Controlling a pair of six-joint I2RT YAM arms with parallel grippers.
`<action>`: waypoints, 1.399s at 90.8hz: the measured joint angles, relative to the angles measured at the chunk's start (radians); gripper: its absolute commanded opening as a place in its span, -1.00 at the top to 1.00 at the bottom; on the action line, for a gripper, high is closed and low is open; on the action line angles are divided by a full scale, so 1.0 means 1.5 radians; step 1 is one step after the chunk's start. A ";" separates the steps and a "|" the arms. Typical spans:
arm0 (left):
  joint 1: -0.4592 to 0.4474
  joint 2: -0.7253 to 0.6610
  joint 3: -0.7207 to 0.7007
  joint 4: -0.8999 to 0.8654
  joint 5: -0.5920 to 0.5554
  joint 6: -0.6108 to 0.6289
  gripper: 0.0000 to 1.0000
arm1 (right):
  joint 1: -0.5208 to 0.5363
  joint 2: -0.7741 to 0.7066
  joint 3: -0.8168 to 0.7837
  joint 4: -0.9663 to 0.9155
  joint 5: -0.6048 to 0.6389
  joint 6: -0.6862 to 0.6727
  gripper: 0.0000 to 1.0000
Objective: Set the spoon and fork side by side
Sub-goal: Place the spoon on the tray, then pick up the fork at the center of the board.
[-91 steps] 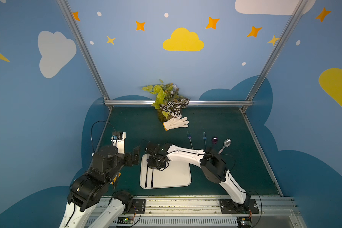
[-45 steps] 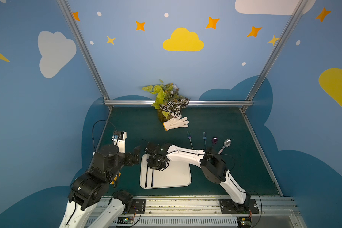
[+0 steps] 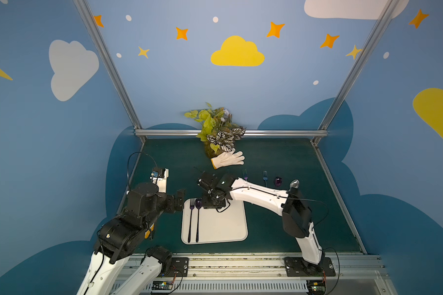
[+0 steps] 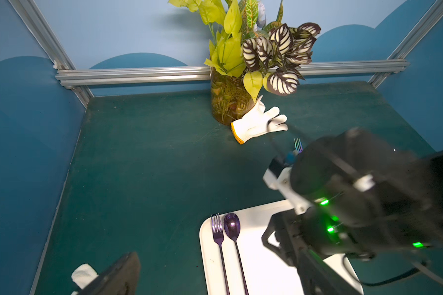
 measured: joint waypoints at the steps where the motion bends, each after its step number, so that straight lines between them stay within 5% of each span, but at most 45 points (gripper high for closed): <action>1: 0.000 0.002 0.001 -0.001 0.002 0.000 -1.00 | -0.005 -0.010 -0.004 -0.003 0.002 -0.005 0.25; 19: 0.000 0.038 0.002 -0.002 0.071 -0.020 -1.00 | -0.138 -0.155 -0.087 -0.068 0.030 -0.115 0.26; 36: 0.000 0.099 0.002 0.003 0.142 -0.062 -1.00 | -0.239 -0.128 -0.106 -0.099 0.051 -0.227 0.29; 69: 0.003 0.105 -0.007 0.021 0.173 -0.073 -1.00 | -0.284 0.067 -0.015 -0.104 0.057 -0.347 0.38; 127: 0.014 0.121 -0.030 0.061 0.244 -0.032 -1.00 | -0.331 0.148 0.011 -0.086 0.021 -0.376 0.45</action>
